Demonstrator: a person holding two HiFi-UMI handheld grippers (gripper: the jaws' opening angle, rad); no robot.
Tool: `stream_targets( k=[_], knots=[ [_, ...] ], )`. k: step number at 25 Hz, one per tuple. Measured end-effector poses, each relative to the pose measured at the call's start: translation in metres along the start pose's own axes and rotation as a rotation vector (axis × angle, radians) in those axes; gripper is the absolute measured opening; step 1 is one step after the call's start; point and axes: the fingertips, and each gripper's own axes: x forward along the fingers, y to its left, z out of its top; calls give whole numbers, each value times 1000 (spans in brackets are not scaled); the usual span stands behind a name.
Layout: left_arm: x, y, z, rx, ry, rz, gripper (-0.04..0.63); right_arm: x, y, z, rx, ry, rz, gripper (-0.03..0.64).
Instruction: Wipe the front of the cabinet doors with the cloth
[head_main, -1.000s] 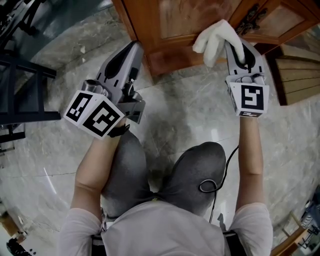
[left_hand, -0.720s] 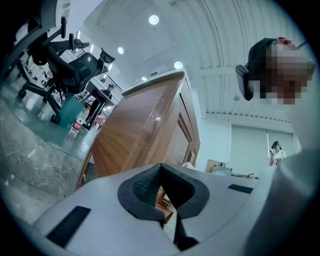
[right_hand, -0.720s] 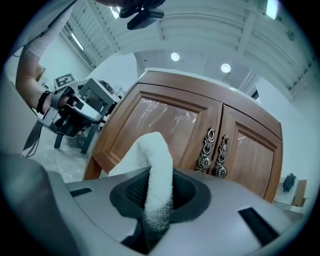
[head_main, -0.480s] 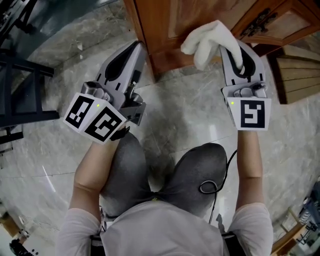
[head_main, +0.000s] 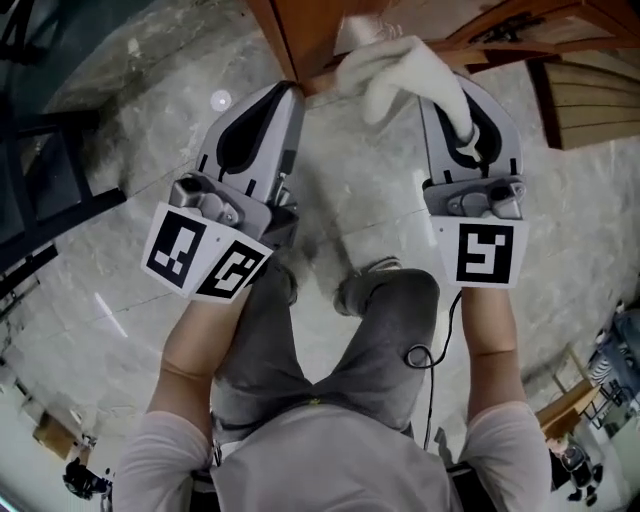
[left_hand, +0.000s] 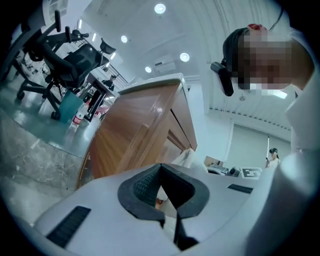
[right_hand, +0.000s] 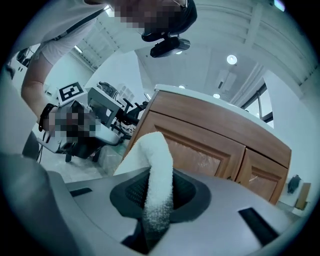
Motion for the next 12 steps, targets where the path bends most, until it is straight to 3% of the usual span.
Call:
stream_targets(
  k=[4,12],
  knots=[
    [-21,-21,38,-56,53,43,17,-10,4,52,49,47,27,81],
    [-37,-86,141,-78,79,66,17,-38,-14,164,103,111,60,81]
  ],
)
